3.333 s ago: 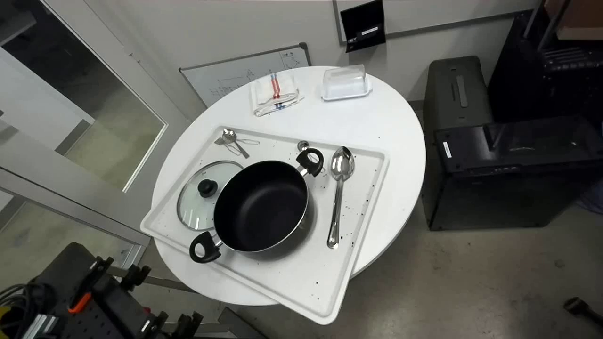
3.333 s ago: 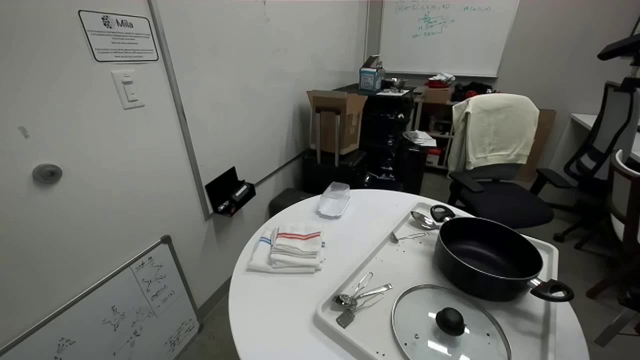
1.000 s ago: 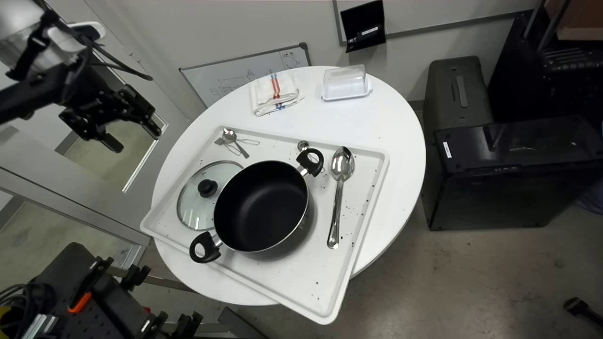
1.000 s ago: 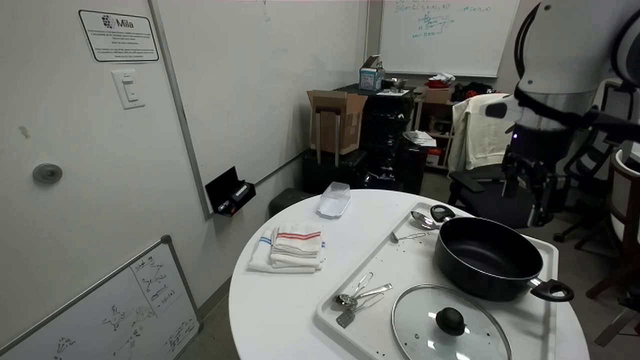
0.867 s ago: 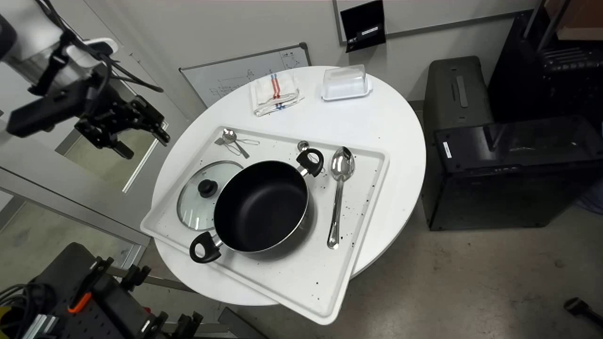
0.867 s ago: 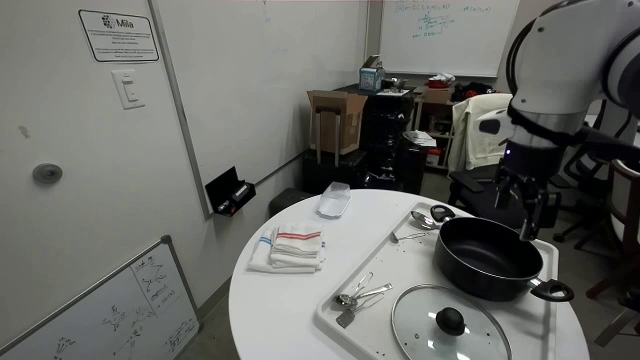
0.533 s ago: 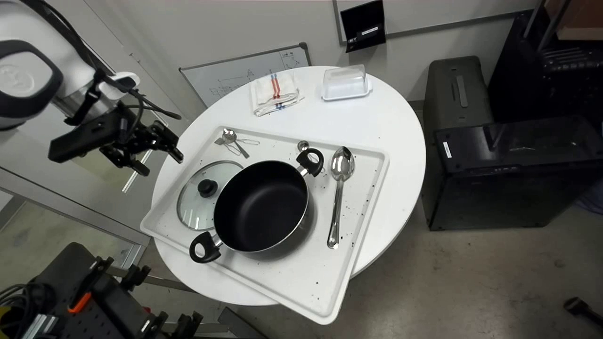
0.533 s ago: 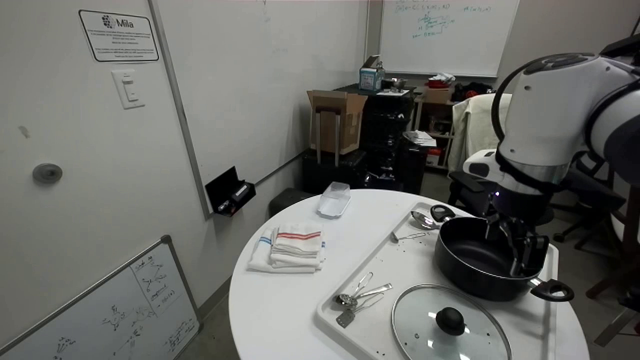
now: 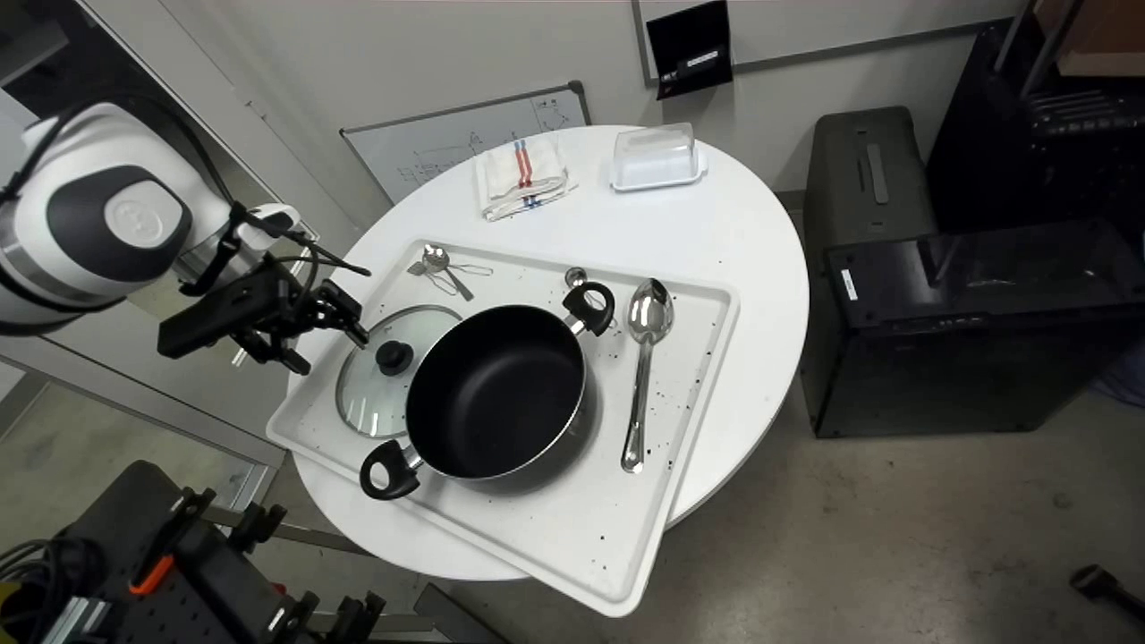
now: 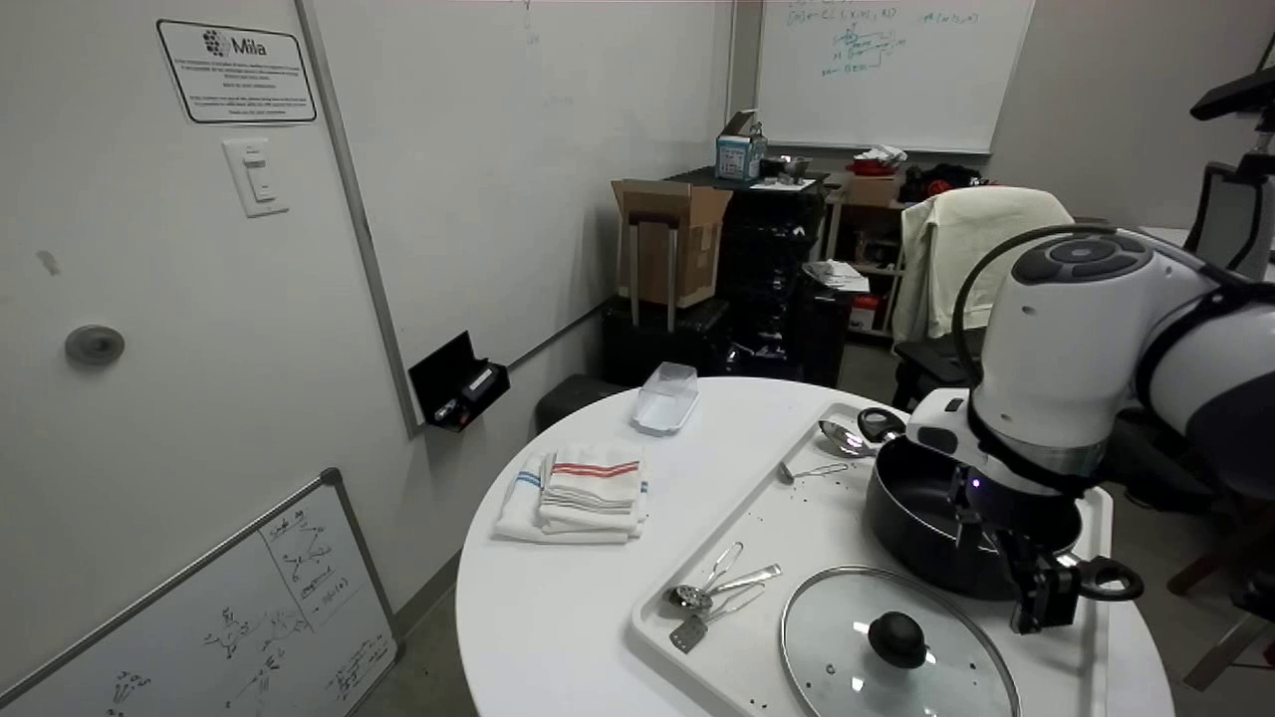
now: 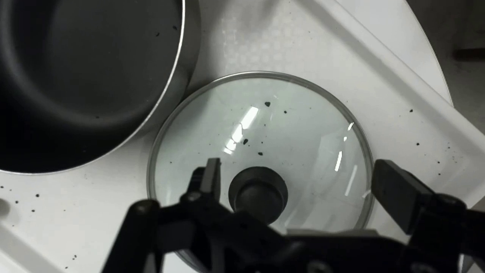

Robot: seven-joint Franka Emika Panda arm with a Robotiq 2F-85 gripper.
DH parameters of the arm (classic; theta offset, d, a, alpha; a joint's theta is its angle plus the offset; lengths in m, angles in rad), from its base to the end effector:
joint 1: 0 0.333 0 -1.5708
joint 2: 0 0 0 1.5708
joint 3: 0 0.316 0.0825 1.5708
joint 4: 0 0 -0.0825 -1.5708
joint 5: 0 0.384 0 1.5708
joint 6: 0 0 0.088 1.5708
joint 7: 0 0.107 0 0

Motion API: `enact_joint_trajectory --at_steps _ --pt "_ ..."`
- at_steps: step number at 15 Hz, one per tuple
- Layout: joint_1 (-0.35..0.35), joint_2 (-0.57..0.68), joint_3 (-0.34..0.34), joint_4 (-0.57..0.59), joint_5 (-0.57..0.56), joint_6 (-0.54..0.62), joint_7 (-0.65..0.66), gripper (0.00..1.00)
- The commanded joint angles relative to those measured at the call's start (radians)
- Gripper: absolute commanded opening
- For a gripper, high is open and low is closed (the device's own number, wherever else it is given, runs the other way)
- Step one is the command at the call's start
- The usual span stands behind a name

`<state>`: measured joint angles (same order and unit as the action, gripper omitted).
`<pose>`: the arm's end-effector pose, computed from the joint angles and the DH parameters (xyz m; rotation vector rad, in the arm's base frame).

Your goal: Put the lid on the black pot

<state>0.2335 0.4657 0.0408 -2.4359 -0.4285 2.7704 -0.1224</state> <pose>0.4341 0.1431 0.1069 2.7773 1.1797 -0.1750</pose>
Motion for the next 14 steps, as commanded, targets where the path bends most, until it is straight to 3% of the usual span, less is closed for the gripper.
enact_joint_trajectory --at_steps 1,14 --pt "0.066 0.107 -0.053 0.072 -0.052 0.035 0.056 1.00" --pt "0.101 0.324 -0.061 0.292 -0.007 0.014 0.052 1.00"
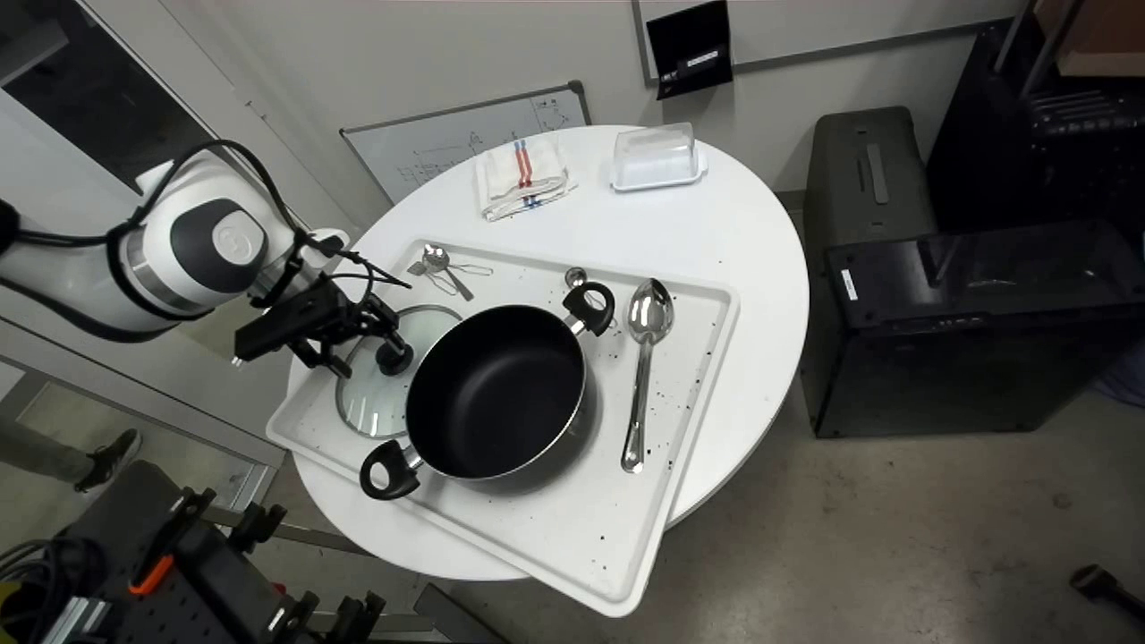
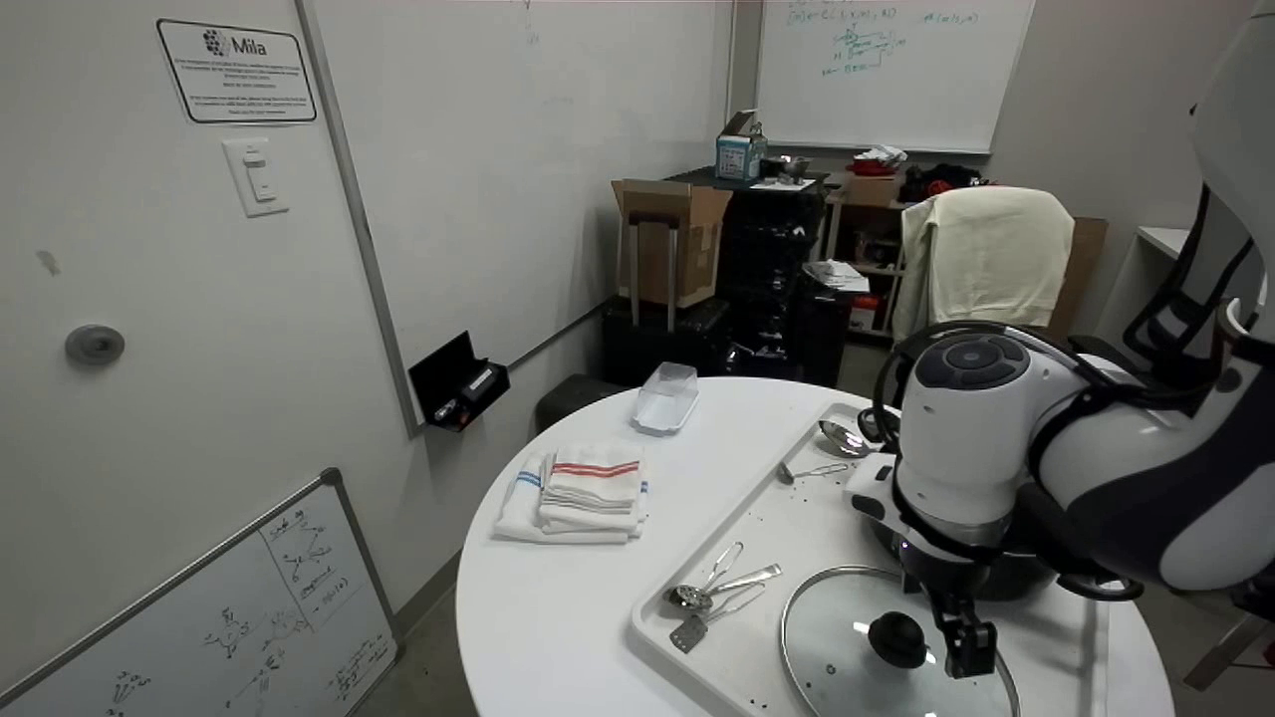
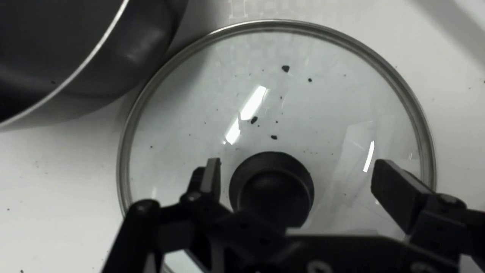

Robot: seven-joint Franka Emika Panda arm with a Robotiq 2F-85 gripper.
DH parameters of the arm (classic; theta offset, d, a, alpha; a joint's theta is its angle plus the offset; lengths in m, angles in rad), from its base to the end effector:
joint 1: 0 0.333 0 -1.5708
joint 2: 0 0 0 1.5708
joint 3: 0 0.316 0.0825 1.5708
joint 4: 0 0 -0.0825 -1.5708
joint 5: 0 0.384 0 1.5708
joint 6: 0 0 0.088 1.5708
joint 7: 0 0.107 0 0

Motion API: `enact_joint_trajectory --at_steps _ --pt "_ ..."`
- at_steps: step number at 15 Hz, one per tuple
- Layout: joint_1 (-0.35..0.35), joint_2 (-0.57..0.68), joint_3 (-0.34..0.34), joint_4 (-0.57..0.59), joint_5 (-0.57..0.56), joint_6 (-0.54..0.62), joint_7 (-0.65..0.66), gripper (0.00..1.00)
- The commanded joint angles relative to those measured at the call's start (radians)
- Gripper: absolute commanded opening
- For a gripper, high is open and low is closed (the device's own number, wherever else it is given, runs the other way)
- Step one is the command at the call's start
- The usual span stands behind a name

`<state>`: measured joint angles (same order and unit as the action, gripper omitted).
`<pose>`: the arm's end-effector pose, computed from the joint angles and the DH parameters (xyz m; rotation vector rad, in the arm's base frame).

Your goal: Put the lid on the black pot

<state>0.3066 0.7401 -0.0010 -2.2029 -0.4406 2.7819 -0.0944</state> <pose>0.4675 0.1674 0.0299 2.7450 1.2022 -0.2161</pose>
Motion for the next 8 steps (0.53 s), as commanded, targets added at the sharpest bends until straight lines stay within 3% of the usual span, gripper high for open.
enact_joint_trajectory --at_steps 1,8 --pt "0.029 0.058 -0.019 0.070 0.007 0.002 0.024 1.00" --pt "0.034 0.089 -0.012 0.113 0.015 -0.001 0.019 1.00"
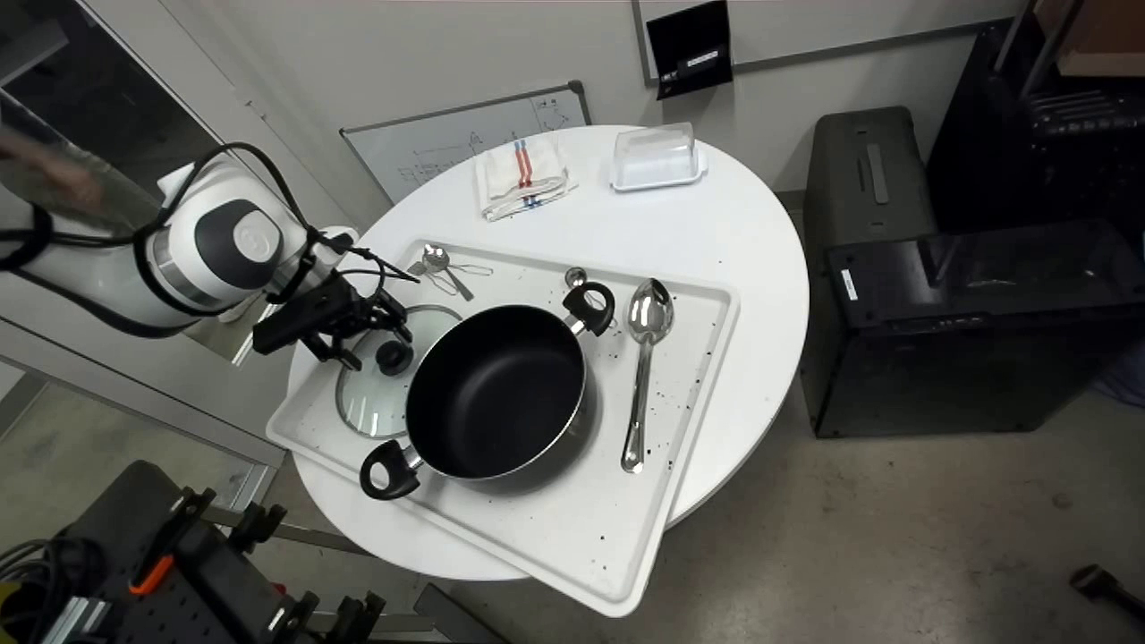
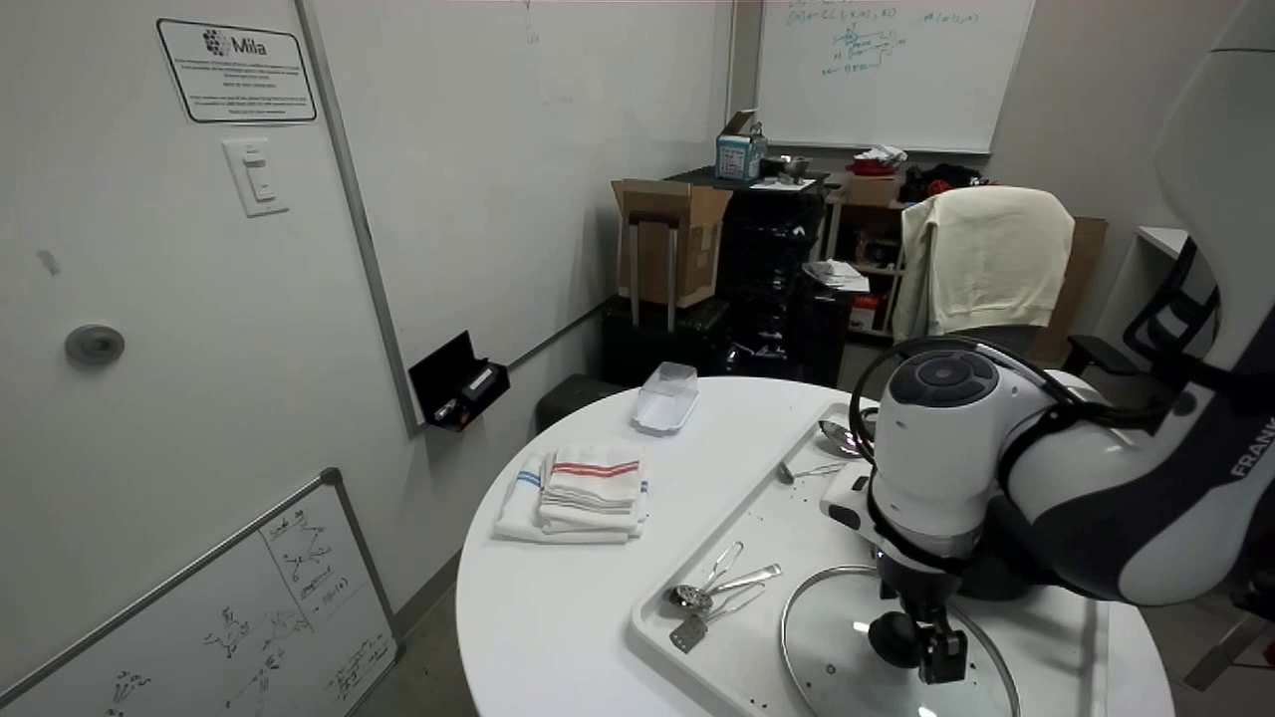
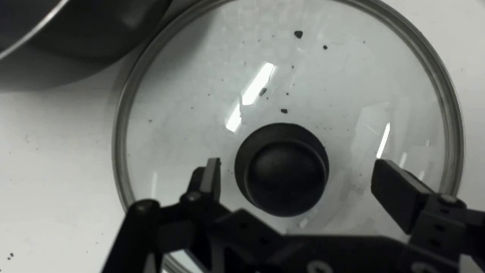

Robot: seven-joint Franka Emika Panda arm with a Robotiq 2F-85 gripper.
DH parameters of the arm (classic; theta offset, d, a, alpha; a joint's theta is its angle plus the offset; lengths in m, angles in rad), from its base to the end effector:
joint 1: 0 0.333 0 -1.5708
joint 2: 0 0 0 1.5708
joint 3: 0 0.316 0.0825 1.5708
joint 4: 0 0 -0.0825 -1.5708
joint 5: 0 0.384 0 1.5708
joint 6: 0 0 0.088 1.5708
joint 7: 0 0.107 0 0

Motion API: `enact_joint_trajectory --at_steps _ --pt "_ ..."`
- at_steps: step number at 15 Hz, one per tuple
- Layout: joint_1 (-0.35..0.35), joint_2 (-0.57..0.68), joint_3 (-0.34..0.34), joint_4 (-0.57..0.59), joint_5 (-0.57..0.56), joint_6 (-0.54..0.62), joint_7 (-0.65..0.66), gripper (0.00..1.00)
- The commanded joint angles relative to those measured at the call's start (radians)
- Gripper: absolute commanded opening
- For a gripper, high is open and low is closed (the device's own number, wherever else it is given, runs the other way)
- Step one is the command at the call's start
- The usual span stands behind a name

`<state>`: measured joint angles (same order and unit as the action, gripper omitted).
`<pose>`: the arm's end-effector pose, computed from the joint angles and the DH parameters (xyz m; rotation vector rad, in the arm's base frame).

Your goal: Put the lid on the black pot

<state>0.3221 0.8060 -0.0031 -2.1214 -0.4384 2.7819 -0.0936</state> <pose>0.4829 0.1793 0.0150 2.7373 1.2150 -0.1915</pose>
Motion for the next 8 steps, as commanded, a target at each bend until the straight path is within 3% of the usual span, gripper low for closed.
enact_joint_trajectory --at_steps 1,2,3,8 --pt "0.018 0.025 -0.010 0.034 0.013 0.000 0.017 1.00" --pt "0.016 0.027 -0.009 0.037 0.013 0.000 0.016 0.91" --pt "0.015 0.027 -0.009 0.038 0.014 0.001 0.015 0.74" --pt "0.010 0.022 -0.005 0.033 0.016 0.004 0.012 0.38"
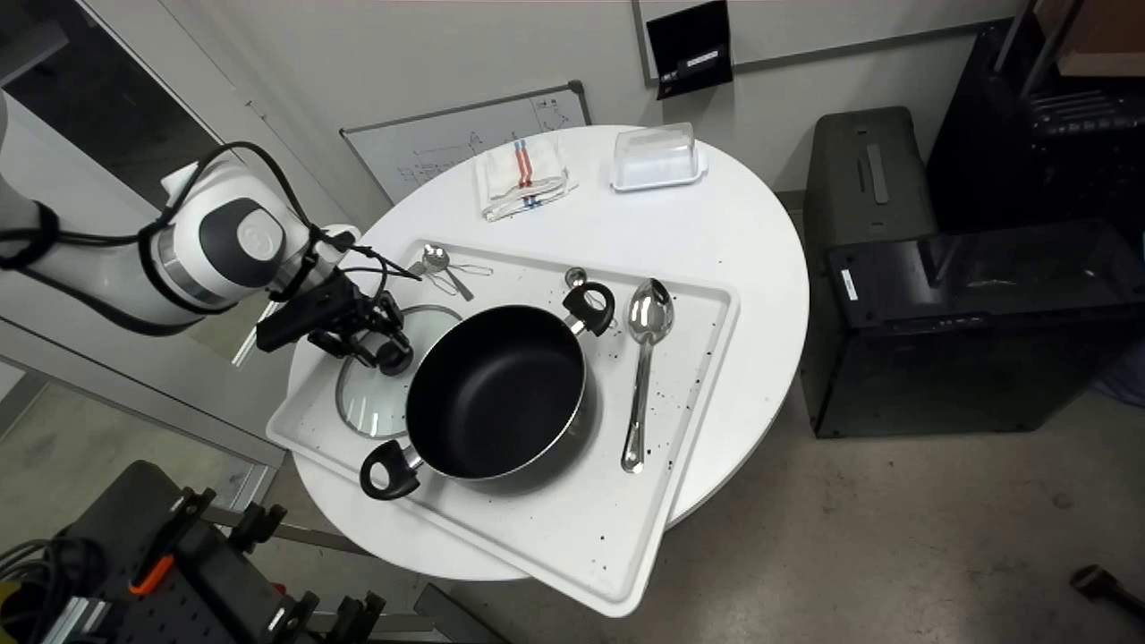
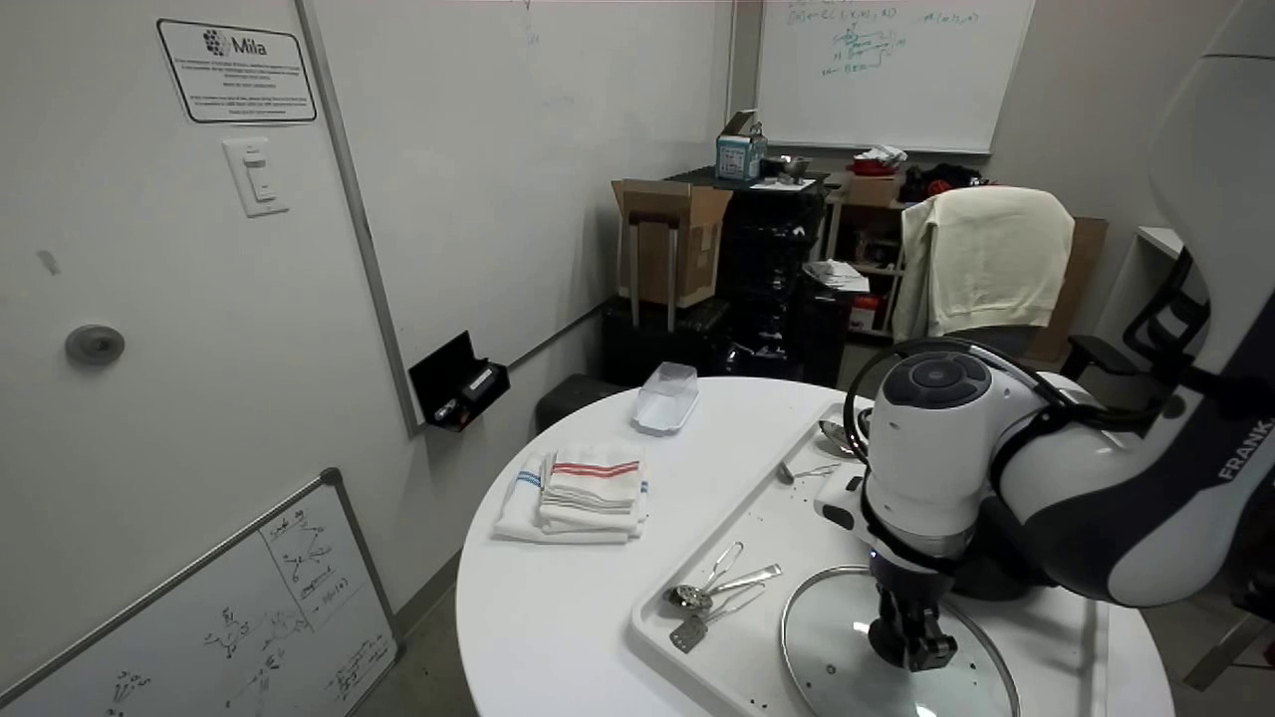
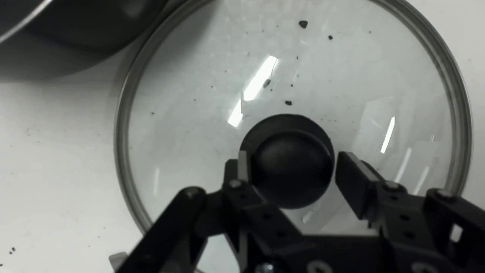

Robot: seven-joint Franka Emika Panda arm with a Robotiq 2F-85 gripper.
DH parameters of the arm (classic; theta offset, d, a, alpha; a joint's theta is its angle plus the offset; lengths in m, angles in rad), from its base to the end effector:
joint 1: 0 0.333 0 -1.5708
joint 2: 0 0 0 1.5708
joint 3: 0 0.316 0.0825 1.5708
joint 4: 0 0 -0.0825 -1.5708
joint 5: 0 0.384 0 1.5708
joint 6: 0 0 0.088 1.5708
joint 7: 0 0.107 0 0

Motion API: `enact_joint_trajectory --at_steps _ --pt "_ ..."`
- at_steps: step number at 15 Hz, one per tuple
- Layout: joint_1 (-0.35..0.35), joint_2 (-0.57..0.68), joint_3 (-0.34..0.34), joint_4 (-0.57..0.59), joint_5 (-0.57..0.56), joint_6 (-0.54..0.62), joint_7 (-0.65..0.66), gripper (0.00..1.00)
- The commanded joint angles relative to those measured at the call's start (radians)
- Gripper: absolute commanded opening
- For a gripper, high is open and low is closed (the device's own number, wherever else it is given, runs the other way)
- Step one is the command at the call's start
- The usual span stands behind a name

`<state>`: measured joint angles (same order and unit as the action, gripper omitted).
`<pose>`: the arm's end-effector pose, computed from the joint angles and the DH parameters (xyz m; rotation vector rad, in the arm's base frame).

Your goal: Put the lid on the black pot

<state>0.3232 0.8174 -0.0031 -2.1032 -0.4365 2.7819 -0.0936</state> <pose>0.4876 0.1813 0.0133 2.7384 1.2135 -0.1813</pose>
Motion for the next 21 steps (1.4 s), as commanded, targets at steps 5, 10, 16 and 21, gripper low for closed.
enact_joint_trajectory --at_steps 5,10,16,21 --pt "0.004 0.004 -0.004 0.014 0.017 0.002 0.010 0.25" --pt "0.003 -0.054 -0.001 -0.027 0.013 -0.007 0.004 0.25" --pt "-0.008 -0.157 0.022 -0.085 0.011 -0.011 -0.015 0.25" --pt "-0.036 -0.251 0.077 -0.134 0.028 -0.034 -0.042 0.25"
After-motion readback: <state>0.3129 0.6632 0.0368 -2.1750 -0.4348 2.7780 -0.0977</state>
